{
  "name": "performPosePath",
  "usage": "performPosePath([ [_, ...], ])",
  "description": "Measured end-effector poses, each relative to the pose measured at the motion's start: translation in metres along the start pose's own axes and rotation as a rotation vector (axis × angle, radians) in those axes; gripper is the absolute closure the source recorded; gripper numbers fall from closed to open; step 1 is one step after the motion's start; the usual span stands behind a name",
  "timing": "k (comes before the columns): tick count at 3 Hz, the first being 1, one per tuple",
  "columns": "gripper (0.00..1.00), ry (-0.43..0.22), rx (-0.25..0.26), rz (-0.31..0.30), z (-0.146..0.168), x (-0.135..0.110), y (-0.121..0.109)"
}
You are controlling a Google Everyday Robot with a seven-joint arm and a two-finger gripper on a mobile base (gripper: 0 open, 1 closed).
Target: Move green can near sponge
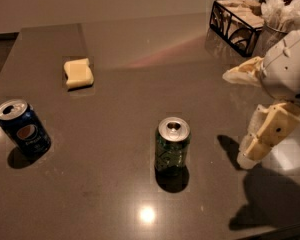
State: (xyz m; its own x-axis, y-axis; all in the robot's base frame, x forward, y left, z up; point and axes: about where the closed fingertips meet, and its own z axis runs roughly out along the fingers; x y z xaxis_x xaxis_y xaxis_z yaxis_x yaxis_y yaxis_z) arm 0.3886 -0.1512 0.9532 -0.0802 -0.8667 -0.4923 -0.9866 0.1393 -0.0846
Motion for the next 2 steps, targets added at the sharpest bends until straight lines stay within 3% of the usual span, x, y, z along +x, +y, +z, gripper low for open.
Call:
performPosePath([
  [2,0.0,-0.194,-0.045,-0.083,0.043,-0.051,0.026],
])
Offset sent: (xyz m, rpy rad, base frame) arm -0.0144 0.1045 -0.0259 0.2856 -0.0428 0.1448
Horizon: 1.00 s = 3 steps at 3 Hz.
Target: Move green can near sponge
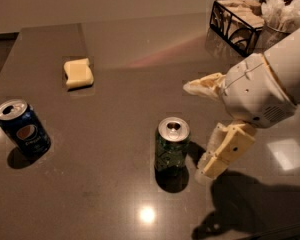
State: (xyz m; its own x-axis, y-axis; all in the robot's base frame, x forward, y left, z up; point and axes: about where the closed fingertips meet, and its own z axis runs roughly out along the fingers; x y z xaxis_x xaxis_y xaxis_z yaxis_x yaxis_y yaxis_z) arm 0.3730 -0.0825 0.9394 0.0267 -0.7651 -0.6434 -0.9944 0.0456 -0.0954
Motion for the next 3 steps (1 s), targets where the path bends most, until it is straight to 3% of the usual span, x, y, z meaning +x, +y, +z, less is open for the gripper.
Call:
performPosePath([
  [2,0.0,-0.077,-0.03,-0.017,0.034,-0.016,-0.001],
  [3,0.17,-0.074,-0.042,-0.019,0.045,-0.014,-0.002],
])
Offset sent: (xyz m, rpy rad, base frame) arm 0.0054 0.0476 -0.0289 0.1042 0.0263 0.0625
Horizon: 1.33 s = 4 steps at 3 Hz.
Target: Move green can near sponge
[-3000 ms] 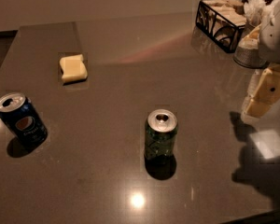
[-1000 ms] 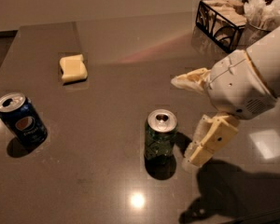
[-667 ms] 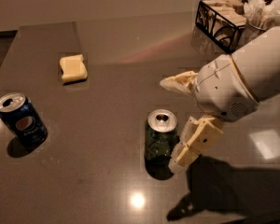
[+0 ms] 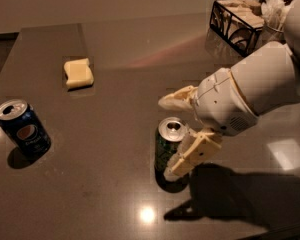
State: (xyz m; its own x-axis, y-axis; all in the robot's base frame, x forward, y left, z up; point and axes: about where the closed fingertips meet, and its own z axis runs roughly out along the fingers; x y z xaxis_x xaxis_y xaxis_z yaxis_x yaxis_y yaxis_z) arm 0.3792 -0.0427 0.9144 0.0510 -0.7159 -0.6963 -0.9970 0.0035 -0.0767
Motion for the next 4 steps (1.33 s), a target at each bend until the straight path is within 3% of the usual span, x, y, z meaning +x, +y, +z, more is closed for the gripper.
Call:
performPosePath([
  [2,0.64,0.019,-0.013,0.008,0.002,0.006,-0.009],
  [3,0.86,0.042,-0.007,0.021,-0.008,-0.006,-0.026],
  [4,1.0,0.048,0.018,0.062,-0.018,-0.028,-0.062],
])
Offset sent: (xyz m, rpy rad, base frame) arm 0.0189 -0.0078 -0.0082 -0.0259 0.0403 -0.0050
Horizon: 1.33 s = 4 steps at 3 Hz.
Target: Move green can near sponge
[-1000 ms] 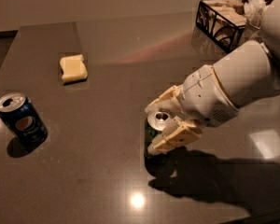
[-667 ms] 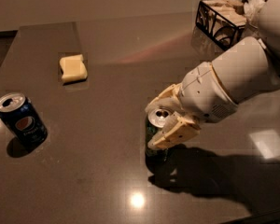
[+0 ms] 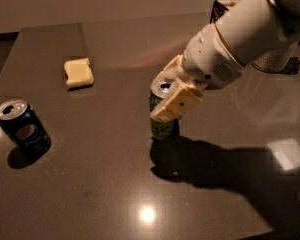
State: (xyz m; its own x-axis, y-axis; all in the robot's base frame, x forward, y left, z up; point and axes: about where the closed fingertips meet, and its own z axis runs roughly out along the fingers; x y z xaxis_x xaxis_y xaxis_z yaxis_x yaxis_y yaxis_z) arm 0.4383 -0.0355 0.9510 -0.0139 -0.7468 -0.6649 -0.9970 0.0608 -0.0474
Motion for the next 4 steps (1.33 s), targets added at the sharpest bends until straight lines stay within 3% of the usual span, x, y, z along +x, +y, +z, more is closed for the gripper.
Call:
performPosePath([
  [2,1.0,-0.062,0.055,0.133,0.01,-0.058,-0.073],
  [4,1.0,-0.101,0.158,0.205,0.067,-0.101,-0.135],
])
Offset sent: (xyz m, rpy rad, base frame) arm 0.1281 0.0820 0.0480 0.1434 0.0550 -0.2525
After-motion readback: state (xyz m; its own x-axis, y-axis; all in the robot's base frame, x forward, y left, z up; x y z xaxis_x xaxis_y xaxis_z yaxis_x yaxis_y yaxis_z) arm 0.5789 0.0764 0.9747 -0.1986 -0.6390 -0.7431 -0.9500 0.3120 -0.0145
